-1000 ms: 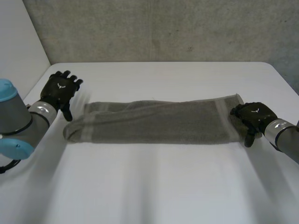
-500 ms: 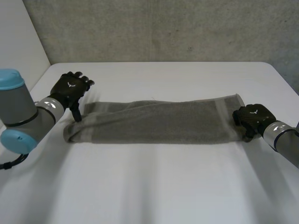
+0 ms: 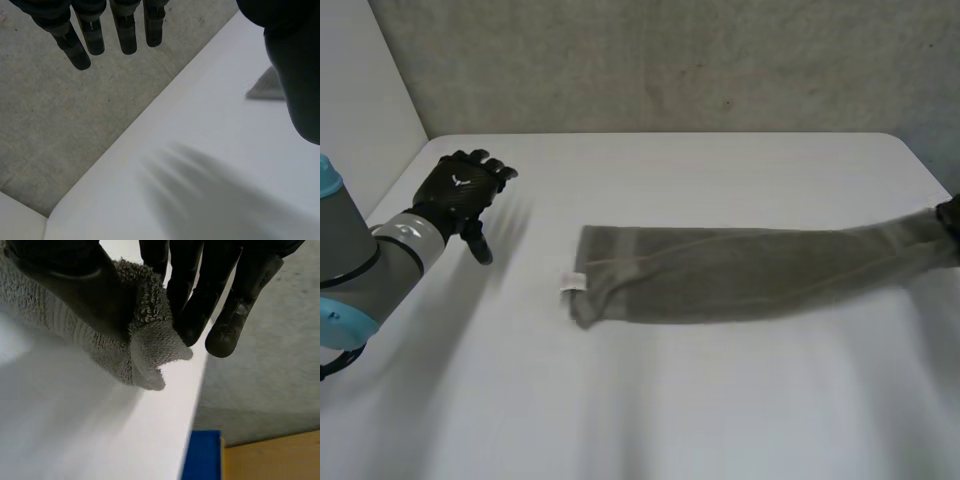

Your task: Fold the towel.

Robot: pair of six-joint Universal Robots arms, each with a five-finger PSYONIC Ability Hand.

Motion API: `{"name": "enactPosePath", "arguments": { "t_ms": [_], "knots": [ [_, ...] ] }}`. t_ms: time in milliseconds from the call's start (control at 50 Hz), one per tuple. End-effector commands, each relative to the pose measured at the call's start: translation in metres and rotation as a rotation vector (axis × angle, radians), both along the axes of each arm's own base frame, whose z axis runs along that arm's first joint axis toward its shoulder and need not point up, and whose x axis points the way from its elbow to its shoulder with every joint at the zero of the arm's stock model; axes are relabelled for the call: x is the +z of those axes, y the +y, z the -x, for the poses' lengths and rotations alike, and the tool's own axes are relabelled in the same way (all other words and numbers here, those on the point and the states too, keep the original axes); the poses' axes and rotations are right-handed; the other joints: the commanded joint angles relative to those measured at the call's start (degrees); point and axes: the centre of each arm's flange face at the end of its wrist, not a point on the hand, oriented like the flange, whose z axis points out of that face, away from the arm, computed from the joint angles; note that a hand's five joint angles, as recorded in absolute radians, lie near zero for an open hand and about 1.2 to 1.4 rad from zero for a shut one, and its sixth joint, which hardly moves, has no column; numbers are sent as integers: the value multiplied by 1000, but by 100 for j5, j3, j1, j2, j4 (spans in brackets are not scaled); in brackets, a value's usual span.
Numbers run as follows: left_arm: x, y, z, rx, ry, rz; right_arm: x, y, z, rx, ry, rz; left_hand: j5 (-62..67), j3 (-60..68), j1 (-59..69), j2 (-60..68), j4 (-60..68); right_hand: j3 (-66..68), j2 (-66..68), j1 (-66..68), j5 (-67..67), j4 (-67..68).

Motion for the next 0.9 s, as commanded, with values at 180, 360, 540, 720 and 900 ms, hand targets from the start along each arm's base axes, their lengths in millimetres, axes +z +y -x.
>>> {"name": "enactPosePath", "arguments": {
  "t_ms": [180, 360, 540, 720, 900],
  "knots": [
    [9, 7, 4, -9, 13, 14, 80, 58, -196, 493, -105, 260, -176, -172, -220, -147, -186, 459, 506, 514, 406, 353],
    [18, 14, 7, -15, 59, 8, -1, 159, -331, 892, -104, 156, -176, -172, -220, -147, -186, 32, 79, 87, -21, -74],
    [17, 19, 9, -22, 65, 0, -37, 177, -334, 939, 51, 20, -192, -189, -237, -164, -203, -6541, -6494, -6486, -6594, -6647],
    [20, 24, 20, -54, 68, 10, 15, 151, -289, 816, -99, -11, -192, -189, -237, -164, -203, -6541, -6494, -6486, -6594, -6647],
    [27, 58, 62, -184, 102, 5, 30, 150, -231, 692, -296, -129, -92, -88, -136, -63, -102, -6541, -6494, -6486, -6594, -6647]
  ]
}}
